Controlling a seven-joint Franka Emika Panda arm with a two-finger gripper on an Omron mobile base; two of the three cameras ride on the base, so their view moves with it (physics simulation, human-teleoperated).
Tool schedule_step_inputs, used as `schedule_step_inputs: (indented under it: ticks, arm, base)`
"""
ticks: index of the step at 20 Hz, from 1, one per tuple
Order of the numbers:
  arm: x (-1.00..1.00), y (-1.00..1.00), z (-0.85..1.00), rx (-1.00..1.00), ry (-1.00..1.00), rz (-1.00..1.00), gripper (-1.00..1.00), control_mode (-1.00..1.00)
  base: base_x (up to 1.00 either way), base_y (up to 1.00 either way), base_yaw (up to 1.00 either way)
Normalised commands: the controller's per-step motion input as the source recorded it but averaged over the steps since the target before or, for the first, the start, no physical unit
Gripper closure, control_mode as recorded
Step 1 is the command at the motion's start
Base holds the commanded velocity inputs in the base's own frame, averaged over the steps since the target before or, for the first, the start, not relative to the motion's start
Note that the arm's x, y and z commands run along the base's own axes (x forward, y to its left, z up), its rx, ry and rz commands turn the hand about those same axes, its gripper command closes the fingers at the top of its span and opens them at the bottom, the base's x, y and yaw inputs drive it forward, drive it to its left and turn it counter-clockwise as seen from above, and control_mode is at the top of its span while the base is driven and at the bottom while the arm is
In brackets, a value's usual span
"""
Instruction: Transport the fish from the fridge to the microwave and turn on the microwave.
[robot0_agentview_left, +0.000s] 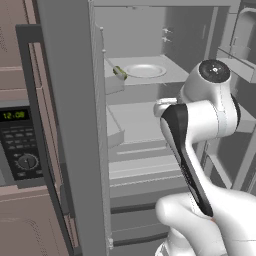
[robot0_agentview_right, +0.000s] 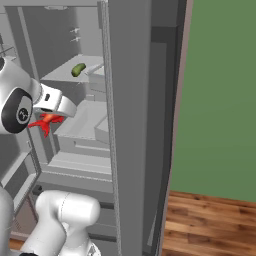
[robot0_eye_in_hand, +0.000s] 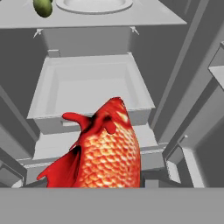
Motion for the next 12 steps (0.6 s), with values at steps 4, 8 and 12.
schedule_step_inputs:
  ticks: [4,8,12]
  arm:
    - [0.0,0.0,0.0,0.0,0.0,0.0,1.0,1.0]
    - [0.0,0.0,0.0,0.0,0.0,0.0,1.0,1.0]
    - [0.0,0.0,0.0,0.0,0.0,0.0,1.0,1.0]
  base:
    - [-0.47,0.0,0.05]
    - [-0.59,0.0,0.03]
    - [-0.61,0.0,0.04]
